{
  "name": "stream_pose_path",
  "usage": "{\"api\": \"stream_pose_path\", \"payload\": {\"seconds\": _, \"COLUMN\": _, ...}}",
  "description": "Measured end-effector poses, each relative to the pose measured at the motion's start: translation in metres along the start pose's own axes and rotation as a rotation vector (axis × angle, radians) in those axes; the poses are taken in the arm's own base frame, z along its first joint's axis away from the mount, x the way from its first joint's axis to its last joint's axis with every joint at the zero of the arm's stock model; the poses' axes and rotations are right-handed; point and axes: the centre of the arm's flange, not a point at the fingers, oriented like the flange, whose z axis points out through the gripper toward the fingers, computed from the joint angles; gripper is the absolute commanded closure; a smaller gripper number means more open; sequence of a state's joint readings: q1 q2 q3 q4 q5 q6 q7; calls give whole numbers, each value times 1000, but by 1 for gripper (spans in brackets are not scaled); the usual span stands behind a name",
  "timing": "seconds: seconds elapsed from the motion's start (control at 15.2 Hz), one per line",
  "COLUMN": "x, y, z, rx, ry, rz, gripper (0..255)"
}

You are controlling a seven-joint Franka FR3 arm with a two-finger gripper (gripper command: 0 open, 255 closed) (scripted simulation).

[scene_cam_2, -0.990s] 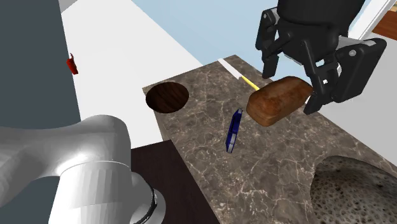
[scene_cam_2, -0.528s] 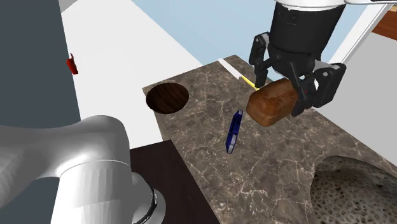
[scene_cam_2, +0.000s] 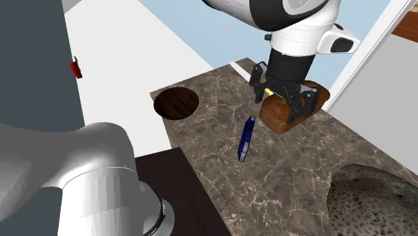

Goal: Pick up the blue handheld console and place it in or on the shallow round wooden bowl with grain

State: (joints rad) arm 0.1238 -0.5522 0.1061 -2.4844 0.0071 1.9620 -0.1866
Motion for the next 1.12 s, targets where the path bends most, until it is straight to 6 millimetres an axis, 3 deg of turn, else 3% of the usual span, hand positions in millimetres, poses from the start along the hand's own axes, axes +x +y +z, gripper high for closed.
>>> {"api": "stream_pose_path", "payload": {"seconds": 0.66, "x": 41, "y": -68, "z": 105, "rx": 39, "ry": -61, "rz": -247, "gripper": 0}}
{"api": "stream_pose_path", "payload": {"seconds": 1.12, "x": 45, "y": -78, "z": 149, "rx": 45, "ry": -69, "rz": -282, "gripper": 0}}
